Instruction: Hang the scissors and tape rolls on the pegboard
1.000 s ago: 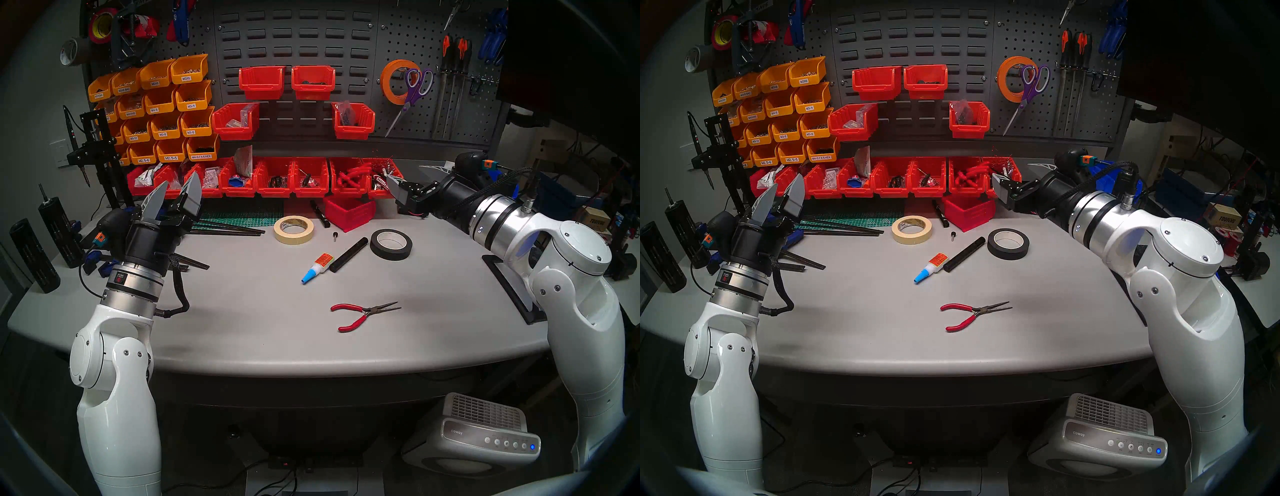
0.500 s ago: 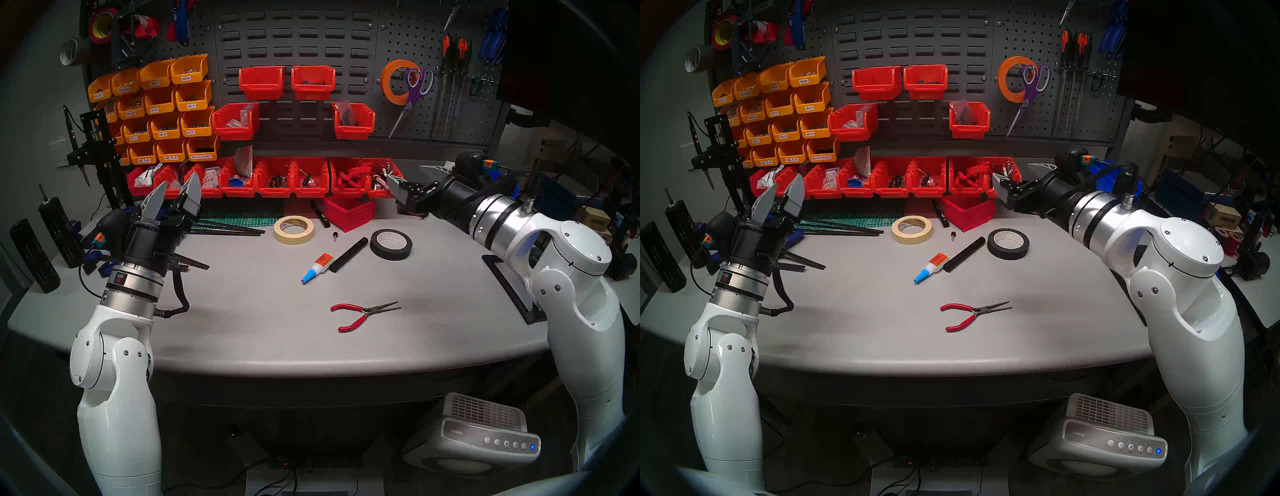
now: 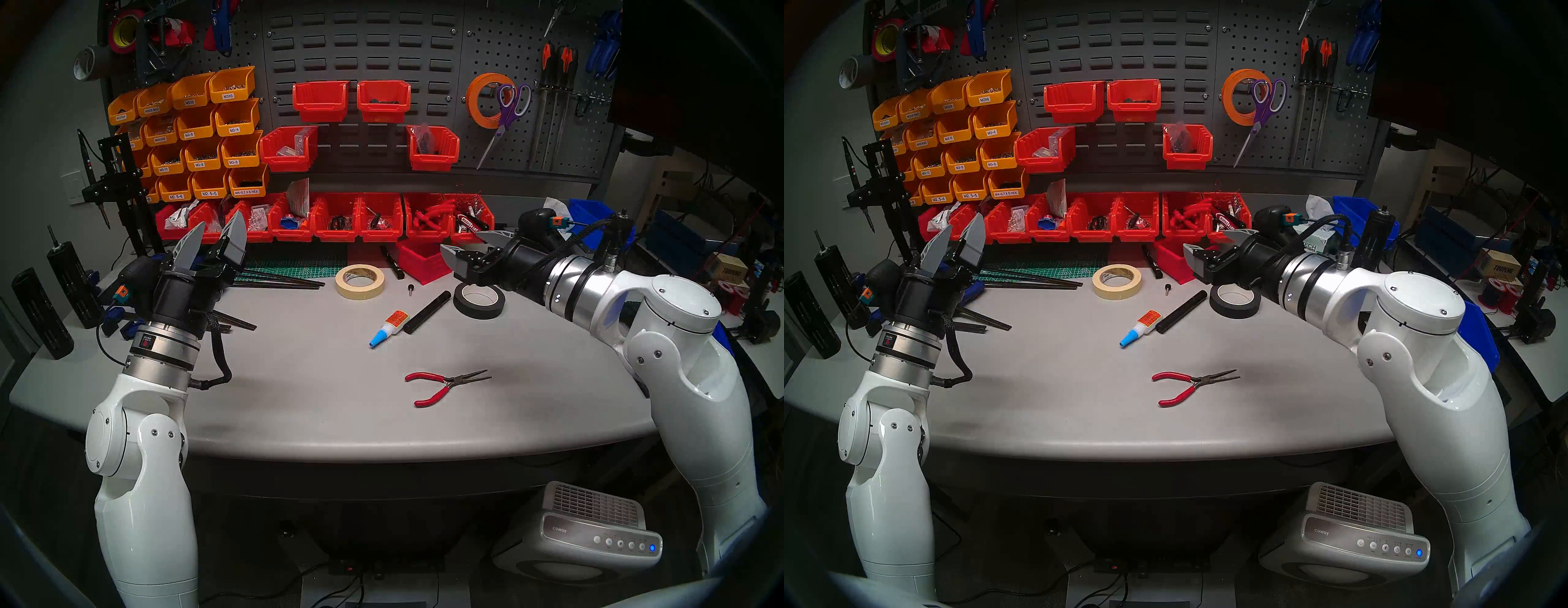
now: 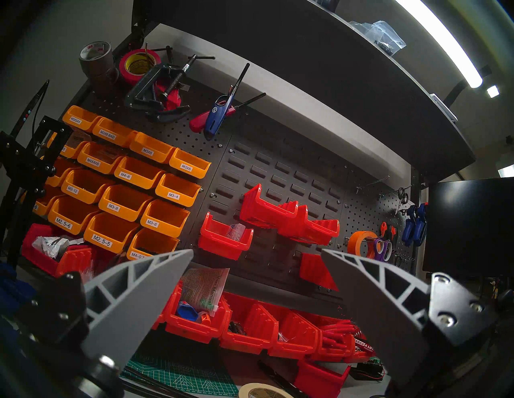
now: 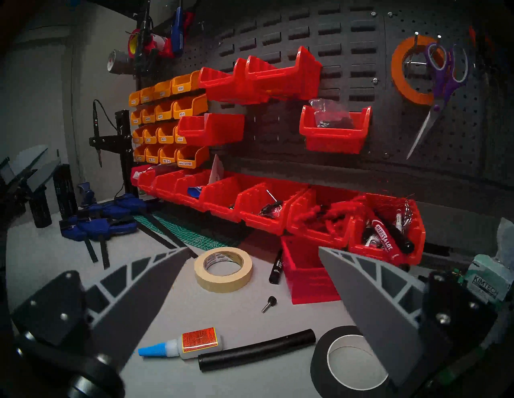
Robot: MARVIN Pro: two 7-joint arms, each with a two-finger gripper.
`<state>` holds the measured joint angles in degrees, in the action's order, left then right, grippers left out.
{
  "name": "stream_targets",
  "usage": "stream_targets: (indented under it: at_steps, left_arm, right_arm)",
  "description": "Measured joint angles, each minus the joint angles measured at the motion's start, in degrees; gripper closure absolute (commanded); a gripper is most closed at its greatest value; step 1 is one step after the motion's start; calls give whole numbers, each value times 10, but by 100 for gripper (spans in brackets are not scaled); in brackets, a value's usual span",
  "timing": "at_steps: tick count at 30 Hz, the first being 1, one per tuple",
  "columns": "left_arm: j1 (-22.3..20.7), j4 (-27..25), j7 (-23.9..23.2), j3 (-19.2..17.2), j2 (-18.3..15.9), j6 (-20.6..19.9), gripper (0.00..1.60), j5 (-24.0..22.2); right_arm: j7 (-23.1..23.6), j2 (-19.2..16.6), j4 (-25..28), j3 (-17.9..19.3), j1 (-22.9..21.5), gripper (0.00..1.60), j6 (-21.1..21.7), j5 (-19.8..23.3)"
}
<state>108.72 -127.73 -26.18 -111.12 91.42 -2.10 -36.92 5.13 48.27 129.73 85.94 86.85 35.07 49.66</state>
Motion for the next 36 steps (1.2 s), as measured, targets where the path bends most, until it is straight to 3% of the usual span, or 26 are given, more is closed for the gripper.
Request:
stream_targets:
  at_steps: [20, 36]
  left_arm:
    - [0, 1, -1, 0, 0, 0, 0, 0]
    - [0, 2, -1, -1, 0, 0, 0, 0]
  right_arm:
    - [20, 74, -95, -72, -90, 0, 68, 20]
    - [25, 148, -166, -130, -159, 0, 134, -14]
